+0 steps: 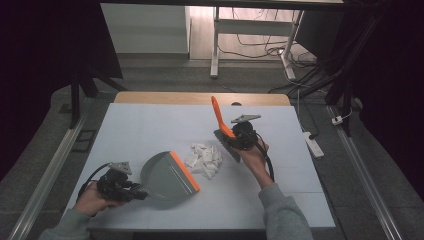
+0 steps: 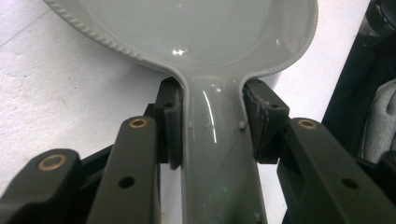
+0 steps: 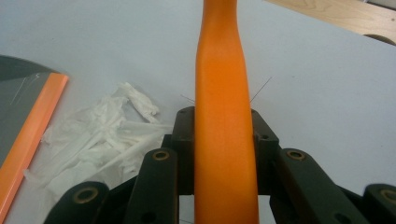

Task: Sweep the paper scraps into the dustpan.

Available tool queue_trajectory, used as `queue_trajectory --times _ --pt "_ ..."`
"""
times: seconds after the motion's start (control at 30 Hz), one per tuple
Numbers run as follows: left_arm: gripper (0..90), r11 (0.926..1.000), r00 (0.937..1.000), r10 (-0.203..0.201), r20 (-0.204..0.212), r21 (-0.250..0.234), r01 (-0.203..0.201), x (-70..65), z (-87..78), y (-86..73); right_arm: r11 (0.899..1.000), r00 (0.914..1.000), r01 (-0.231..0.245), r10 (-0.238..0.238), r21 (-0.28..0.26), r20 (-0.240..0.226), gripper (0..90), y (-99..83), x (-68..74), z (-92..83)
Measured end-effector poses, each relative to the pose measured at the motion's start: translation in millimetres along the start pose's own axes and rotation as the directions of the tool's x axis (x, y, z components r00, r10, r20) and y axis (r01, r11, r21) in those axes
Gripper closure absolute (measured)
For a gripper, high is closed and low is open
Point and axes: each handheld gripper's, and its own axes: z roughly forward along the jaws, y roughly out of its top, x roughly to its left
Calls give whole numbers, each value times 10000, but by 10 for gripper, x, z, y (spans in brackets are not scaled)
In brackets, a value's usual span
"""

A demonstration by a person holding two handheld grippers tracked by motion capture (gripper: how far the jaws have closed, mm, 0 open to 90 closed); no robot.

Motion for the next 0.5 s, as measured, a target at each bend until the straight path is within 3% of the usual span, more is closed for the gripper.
queue_trajectory --times 0.5 --pt "609 9999 9999 -50 163 108 48 7 49 48 9995 9998 179 -178 263 -33 702 77 115 289"
